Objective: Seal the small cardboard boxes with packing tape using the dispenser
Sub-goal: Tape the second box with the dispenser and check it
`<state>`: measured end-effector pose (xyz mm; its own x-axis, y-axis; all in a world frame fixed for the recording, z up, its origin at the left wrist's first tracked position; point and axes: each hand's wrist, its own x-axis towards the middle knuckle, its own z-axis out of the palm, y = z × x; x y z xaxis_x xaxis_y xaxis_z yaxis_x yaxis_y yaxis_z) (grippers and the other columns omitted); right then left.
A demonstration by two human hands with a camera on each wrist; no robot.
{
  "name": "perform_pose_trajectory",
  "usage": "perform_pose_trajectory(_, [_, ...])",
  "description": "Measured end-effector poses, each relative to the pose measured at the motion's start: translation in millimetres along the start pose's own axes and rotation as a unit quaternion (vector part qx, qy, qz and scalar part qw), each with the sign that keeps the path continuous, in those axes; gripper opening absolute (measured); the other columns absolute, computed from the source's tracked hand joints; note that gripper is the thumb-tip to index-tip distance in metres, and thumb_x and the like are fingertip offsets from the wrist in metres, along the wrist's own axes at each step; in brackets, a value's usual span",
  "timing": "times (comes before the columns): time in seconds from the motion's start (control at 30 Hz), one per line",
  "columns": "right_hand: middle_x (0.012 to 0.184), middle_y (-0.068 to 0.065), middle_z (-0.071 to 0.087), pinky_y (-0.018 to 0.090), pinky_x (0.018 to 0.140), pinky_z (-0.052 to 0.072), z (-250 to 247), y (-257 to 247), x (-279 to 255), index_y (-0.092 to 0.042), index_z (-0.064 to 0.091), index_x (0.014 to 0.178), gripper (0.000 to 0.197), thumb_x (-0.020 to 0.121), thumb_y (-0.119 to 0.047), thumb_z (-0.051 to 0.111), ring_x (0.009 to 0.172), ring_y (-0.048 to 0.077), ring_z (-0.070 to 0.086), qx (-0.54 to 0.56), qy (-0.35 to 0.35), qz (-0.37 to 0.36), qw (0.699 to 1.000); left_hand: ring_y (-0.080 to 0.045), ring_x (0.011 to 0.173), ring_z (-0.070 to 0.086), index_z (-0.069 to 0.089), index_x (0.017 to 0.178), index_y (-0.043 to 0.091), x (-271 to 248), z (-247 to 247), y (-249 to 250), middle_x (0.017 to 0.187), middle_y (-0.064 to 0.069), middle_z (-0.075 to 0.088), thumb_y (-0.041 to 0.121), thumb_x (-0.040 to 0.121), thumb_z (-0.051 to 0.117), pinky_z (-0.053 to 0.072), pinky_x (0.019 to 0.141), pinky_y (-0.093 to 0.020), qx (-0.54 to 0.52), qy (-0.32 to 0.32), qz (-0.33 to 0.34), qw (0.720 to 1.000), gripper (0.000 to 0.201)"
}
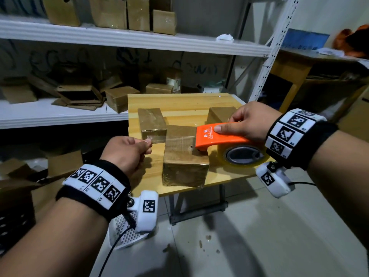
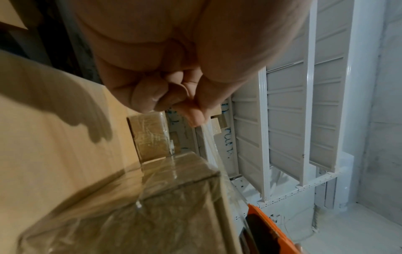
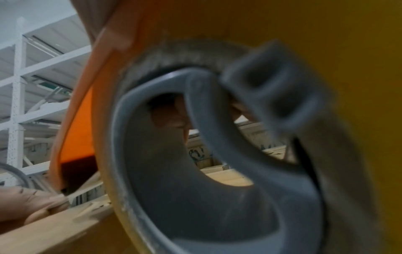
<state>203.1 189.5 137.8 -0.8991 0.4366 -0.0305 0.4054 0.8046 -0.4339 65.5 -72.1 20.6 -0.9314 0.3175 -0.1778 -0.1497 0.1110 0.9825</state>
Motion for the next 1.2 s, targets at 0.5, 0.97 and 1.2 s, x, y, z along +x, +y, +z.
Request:
perform_pose_trajectory(0.5, [0.076,-0.001,0.08,0.037,0.078,0.062,18.8,13.0,8.8,-0.021,0.081,0.083,0.05,0.076,-0.071,0.079,0.075,0.019,0.077,0.02,-0.019,0.027,0.999,-0.021,0.047,0.042,0.067,0.076,0.003,-3.8,36.5,-14.9,0.055,-0.011,0.049,0.018,0.105,0.063,0.039,0.057,-0.033,-0.023,-0.042,-0.068,0.997,0.033])
perform_pose_trajectory(0.97, [0.075,-0.003,0.079,0.031,0.068,0.054,24.6,19.3,8.2,-0.02,0.078,0.085,0.052,0.076,-0.071,0.077,0.075,0.017,0.076,0.063,-0.026,0.038,0.997,-0.026,0.051,0.057,0.061,0.099,0.003,-11.9,36.5,-10.6,0.093,-0.024,0.069,-0.013,0.097,0.055,0.047,0.045,-0.034,0.046,-0.011,0.012,0.999,0.017])
perform_pose_trajectory(1.2, [0.074,-0.004,0.079,0.034,0.073,0.058,30.1,17.6,7.8,-0.02,0.077,0.081,0.049,0.078,-0.07,0.077,0.075,0.017,0.077,0.079,-0.024,0.027,0.996,-0.031,0.103,0.071,0.073,0.108,0.014,-9.3,43.2,8.4,0.112,-0.012,0.074,0.012,0.105,0.051,0.06,0.083,-0.041,-0.067,0.063,0.03,0.995,0.022])
